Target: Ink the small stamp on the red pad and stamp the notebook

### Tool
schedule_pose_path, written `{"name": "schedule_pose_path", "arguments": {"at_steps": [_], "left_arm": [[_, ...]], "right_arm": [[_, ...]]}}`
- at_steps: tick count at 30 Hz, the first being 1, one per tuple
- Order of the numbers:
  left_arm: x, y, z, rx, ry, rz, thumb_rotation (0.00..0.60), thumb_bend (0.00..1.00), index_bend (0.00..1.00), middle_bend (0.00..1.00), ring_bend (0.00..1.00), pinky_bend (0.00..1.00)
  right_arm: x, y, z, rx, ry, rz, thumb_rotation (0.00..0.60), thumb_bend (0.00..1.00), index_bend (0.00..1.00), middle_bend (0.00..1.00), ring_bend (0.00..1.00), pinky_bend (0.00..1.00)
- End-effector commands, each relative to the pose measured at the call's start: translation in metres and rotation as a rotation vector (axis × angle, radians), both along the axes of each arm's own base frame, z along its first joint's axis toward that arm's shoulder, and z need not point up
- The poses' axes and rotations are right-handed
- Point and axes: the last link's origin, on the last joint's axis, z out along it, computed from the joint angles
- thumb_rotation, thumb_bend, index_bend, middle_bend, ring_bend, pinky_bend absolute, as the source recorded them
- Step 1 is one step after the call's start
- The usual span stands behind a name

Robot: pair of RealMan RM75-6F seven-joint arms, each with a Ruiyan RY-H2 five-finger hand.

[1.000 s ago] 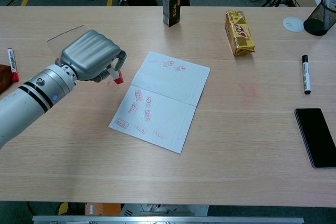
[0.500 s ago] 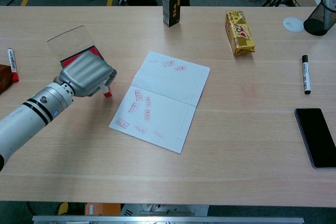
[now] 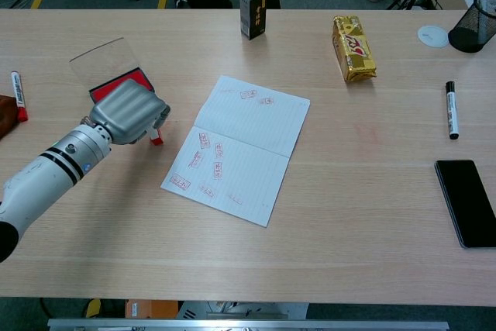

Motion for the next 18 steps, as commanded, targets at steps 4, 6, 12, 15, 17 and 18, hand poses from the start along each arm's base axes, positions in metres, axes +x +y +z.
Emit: {"name": "schedule_pose_path", "arguments": {"at_steps": [4, 6, 12, 15, 17, 18], "left_arm": [[0.001, -0.0005, -0.001, 0.001, 0.006, 0.008, 0.6, 0.34, 0.5, 1.0, 1.0, 1.0], [0.0013, -0.001, -0.0009, 0.001, 0.008, 0.009, 0.6, 0.34, 0.48, 1.0, 1.0, 1.0], [0.0018, -0.0027, -0.0001, 0.002, 0.022, 0.02, 0.6, 0.34, 0.42, 1.0, 1.0, 1.0], [0.0025, -0.0025, 0.0022, 0.006, 0.02, 0.025, 0.6, 0.34, 0.41, 1.0, 1.0, 1.0], [0.0031, -0.0021, 0.0053, 0.011, 0.017, 0.028, 0.6, 0.34, 0.39, 1.0, 1.0, 1.0], [0.0032, -0.002, 0.0068, 0.012, 0.016, 0.03, 0.6, 0.34, 0.39, 1.0, 1.0, 1.0]], "right_arm": [[0.0005, 0.0006, 0.0007, -0.003, 0.002, 0.0, 0.6, 0.31, 0.23, 0.35, 0.23, 0.26], [0.0008, 0.0009, 0.001, -0.004, 0.003, 0.001, 0.6, 0.31, 0.23, 0.35, 0.23, 0.26], [0.0011, 0.0017, 0.0004, -0.004, 0.002, 0.002, 0.6, 0.31, 0.23, 0.35, 0.23, 0.26], [0.0013, 0.0019, 0.0009, -0.007, 0.001, 0.003, 0.6, 0.31, 0.23, 0.35, 0.23, 0.26], [0.0014, 0.0021, 0.0015, -0.009, 0.002, 0.003, 0.6, 0.31, 0.23, 0.35, 0.23, 0.26], [0.0015, 0.0021, 0.0016, -0.009, 0.002, 0.004, 0.6, 0.31, 0.23, 0.35, 0.23, 0.26]]}}
